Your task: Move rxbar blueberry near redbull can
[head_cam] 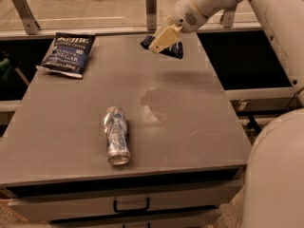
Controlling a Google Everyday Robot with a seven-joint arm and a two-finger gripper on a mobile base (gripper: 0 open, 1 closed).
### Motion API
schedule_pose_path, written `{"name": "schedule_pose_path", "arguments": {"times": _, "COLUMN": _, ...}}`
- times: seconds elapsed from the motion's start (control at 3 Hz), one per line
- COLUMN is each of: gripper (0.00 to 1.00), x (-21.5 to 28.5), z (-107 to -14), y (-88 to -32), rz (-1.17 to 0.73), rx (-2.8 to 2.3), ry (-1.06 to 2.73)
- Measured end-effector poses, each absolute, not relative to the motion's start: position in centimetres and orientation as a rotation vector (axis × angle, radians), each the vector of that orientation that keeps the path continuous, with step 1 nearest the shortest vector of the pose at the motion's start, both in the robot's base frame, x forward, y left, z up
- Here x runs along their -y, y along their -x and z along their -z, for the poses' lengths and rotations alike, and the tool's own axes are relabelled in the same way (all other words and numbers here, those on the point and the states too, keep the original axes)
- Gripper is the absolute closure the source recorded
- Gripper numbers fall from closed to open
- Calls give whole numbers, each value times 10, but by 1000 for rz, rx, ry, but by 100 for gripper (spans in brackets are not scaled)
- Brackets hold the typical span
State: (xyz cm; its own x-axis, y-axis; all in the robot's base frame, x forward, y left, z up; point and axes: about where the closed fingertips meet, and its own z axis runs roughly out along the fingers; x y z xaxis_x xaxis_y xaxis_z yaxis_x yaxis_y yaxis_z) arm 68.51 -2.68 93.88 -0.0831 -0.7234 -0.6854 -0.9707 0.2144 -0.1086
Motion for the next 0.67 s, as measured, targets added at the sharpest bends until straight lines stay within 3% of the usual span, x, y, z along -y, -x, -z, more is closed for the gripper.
{"name": "schedule_pose_path", "arguments": {"times": 0.67, "gripper": 100, "x": -20, "z": -929, "y": -626, "rz": -584, "rx": -1798, "ry": 1615}}
